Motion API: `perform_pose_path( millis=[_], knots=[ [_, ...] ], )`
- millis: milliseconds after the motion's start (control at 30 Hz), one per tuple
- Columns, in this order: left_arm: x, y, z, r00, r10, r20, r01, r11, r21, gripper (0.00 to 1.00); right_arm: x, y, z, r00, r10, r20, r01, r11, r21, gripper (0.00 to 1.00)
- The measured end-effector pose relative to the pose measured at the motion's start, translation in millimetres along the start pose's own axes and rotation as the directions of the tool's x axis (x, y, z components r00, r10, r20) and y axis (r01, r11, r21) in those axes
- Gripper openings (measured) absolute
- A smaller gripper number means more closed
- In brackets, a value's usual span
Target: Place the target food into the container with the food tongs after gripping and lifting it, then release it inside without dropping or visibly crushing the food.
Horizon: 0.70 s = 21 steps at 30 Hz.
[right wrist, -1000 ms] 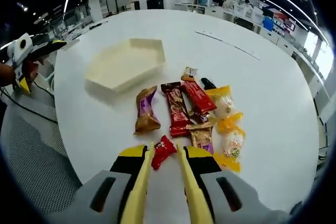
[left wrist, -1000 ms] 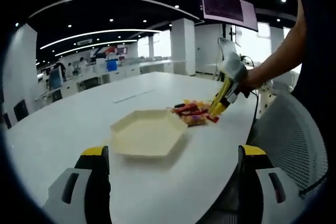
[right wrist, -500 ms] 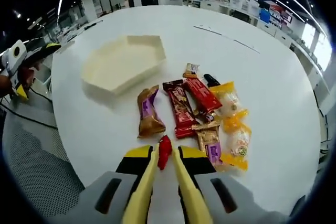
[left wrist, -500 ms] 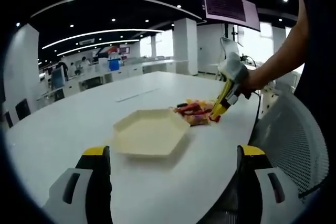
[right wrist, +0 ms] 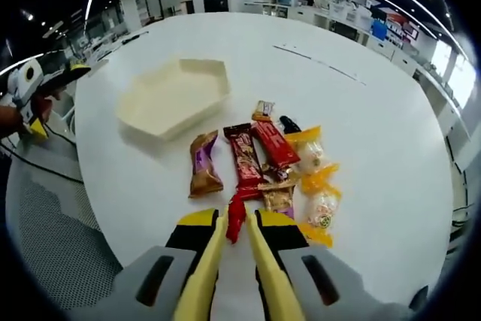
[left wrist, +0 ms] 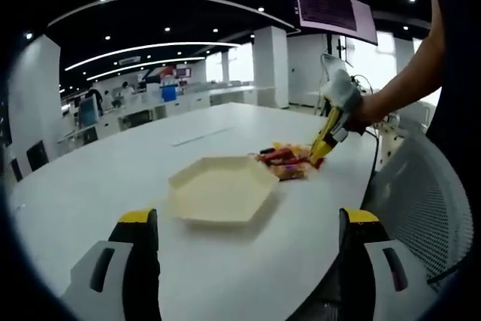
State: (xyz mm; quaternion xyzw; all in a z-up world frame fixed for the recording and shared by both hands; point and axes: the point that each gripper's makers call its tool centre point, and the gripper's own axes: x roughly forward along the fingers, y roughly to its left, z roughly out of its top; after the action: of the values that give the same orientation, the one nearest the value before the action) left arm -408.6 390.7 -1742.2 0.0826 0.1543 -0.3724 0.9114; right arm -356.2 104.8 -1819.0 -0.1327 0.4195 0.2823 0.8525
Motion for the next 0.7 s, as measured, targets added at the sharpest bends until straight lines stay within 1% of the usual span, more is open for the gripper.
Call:
perform_pose_path(
  millis=[33, 167, 333, 433, 533, 567, 600, 700],
  knots=[
    [0.5, -0.1, -0.2, 1.000, -0.004, 0.002, 0.004, 1.000, -0.008, 0.99, 0.0, -0.8, 0.0, 1.000, 0.003, 0.000, -0.003, 1.000, 0.000, 0.18],
    [0.7, 1.1, -1.0, 1.000, 0.000, 0.002, 0.000, 1.000, -0.013, 0.99, -0.7, -4.6, 1.6, 1.000, 0.007, 0.004, -0.007, 1.000, -0.016, 0.18],
    [1.4, 0.4, -2.3, 1.000, -0.004, -0.004, 0.004, 1.000, -0.017, 0.99, -6.7, -8.0, 13.1, 1.000, 0.017, 0.023, -0.016, 0.999, -0.041, 0.18],
    [2.0, -1.2, -3.2, 1.000, -0.011, -0.007, 0.011, 1.000, -0.011, 0.99, -12.9, -8.4, 21.2, 0.999, 0.023, 0.030, -0.021, 0.998, -0.062, 0.17],
    [2.7, -3.4, -4.6, 1.000, -0.019, -0.016, 0.019, 1.000, -0.007, 0.99, -20.3, -10.8, 33.2, 0.999, 0.021, 0.044, -0.017, 0.995, -0.096, 0.18],
    [3.1, -5.1, -5.7, 0.999, -0.027, -0.022, 0.027, 1.000, -0.009, 0.99, -22.2, -11.9, 36.9, 0.999, 0.019, 0.046, -0.014, 0.994, -0.109, 0.18],
    [3.4, -5.7, -6.3, 0.999, -0.029, -0.026, 0.028, 1.000, -0.008, 0.99, -24.8, -14.3, 42.2, 0.999, 0.012, 0.048, -0.006, 0.990, -0.139, 0.18],
    [3.2, -5.9, -5.8, 0.999, -0.026, -0.025, 0.026, 1.000, 0.003, 0.99, -28.7, -17.5, 53.0, 0.998, 0.017, 0.058, -0.008, 0.988, -0.155, 0.18]
  ],
)
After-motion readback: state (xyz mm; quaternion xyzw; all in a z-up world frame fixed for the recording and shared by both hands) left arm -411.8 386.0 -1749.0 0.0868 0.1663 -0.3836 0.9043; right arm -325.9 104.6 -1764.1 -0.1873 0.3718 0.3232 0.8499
